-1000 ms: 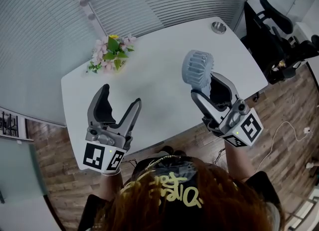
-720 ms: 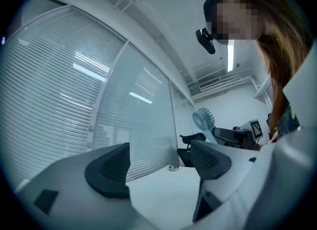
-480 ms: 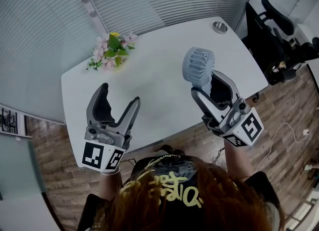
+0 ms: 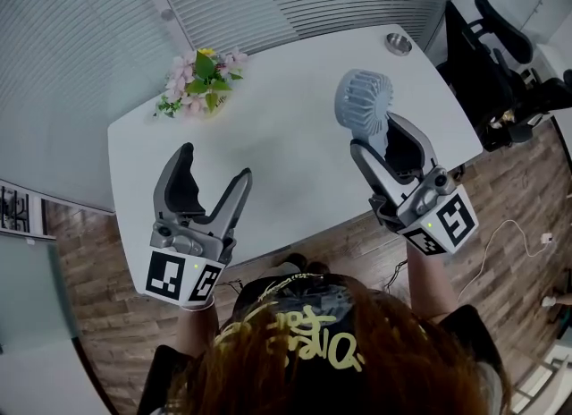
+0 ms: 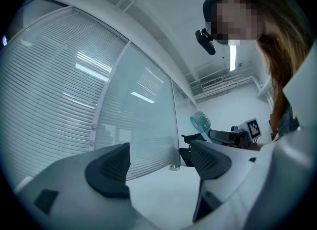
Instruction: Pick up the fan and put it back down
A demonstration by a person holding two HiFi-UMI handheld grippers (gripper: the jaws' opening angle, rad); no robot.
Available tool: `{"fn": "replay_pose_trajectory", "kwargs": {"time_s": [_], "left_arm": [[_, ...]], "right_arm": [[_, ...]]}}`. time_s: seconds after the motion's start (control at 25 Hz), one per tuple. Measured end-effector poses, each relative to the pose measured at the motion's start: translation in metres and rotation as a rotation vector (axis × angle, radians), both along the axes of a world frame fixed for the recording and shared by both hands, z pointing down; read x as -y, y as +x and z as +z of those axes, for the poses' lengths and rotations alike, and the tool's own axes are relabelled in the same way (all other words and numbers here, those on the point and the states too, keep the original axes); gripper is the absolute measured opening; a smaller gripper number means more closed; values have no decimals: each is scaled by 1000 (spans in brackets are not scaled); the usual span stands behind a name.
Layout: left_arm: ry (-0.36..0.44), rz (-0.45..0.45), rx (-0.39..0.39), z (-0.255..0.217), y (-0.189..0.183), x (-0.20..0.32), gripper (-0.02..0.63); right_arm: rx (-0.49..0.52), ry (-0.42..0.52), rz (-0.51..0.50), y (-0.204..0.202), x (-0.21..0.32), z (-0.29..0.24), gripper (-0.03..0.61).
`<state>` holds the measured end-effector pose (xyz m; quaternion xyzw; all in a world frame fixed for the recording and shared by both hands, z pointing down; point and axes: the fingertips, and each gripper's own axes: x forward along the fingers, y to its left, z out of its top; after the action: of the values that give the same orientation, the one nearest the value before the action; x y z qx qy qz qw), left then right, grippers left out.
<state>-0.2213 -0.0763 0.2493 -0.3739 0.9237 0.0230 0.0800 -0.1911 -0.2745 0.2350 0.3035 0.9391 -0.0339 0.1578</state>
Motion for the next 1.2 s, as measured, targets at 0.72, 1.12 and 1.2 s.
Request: {"fn": "replay_pose_trajectory", "kwargs": {"time_s": [0.72,1.12,1.2], "left_arm": [[-7,-51,-103,39,-9,-11,380],[-13,-83,-124,49,-5,-24,380],[-13,-87,-125,50,-4,-26,379]], "right_arm": [[-356,152,174,-76,35,153,218],[-556,273,200,-95,41,234,218],[-598,279,203,-95,41,248,218]]}}
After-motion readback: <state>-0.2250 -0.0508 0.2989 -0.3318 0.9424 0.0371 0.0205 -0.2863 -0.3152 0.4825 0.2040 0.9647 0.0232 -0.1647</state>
